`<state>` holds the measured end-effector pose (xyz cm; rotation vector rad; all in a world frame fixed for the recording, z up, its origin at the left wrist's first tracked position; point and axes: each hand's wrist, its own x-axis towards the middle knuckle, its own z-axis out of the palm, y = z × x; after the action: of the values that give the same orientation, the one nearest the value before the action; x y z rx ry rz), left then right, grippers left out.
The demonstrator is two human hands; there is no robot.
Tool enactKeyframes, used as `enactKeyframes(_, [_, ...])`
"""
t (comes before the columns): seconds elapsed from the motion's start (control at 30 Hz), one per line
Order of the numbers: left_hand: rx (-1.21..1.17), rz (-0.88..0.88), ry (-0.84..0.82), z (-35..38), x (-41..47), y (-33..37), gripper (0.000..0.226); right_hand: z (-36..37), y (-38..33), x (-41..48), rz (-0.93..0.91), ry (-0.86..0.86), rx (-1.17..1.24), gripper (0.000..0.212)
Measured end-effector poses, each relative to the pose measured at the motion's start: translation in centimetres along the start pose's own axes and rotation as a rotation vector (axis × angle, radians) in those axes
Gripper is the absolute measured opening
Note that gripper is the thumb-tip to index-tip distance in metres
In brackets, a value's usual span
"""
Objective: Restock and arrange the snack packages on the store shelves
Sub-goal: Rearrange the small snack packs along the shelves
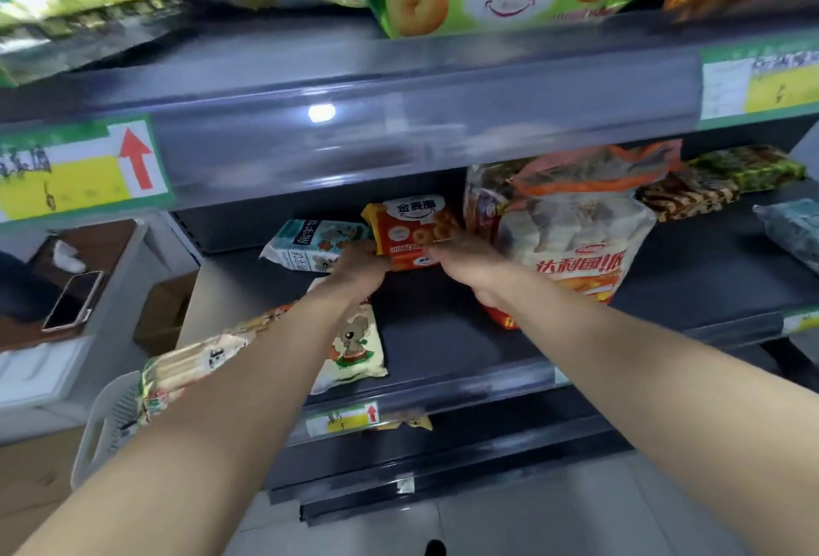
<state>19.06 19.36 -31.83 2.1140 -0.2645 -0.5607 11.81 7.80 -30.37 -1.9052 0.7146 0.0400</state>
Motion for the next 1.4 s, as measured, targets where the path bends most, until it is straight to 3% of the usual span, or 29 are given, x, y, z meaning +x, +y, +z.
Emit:
enactKeyframes(0.13, [-0.118,-0.105,-0.027,0.5,2.3,-0.1,0.002,1.6,0.4,2.7,-0.001,0.000,0.125,0.043])
enactKeyframes(0.27, [-0.197,-0.206,-0.105,0.4,4.1,-0.8,0.019,2.1,0.8,4.6,0.002,0.001,0.204,0.040])
enactKeyframes(0.47, [-0.301,-0.246,-0.179,0.3,5.4,-1.2,0.032,3.3,0.9,6.7,0.054,0.122,0.119,0.044])
enactKeyframes(0.63, [-0.269,-0.287,-0.256,0.3,5.5,-1.4,0.037,3.6,1.4,6.8,0.218,-0.006,0.142,0.037])
enactKeyframes(0.77, [-0.215,-0.287,-0.225,0.3,5.7,-1.1,0.043,3.9,1.5,7.2,0.208,0.044,-0.003,0.042])
enactKeyframes(0.87, [-0.237,-0.298,-0.157,0.6,6.0,-1.1,0.048,3.0,1.3,7.1,0.206,-0.007,-0.043,0.033])
enactKeyframes(0.97, [-0.242,-0.299,-0.055,1.4,6.2,-1.2,0.042,2.6,1.3,6.5,0.203,-0.060,-0.199,0.030])
enactKeyframes(1.1, [-0.231,-0.293,0.057,2.3,6.4,-1.5,0.023,2.5,1.6,5.7,0.037,-0.039,-0.457,0.031])
enactKeyframes(1.17, [-0.222,-0.287,0.089,2.1,6.6,-1.5,0.026,2.2,1.6,5.3,-0.006,-0.040,-0.609,0.021])
enactKeyframes(1.3, [-0.188,-0.259,0.119,1.3,6.6,-1.2,0.036,2.0,1.3,4.9,-0.034,-0.052,-0.880,0.026])
enactKeyframes(1.4, [-0.147,-0.232,0.122,0.5,5.9,-0.9,0.022,2.8,1.8,5.5,-0.001,-0.010,-0.861,0.031])
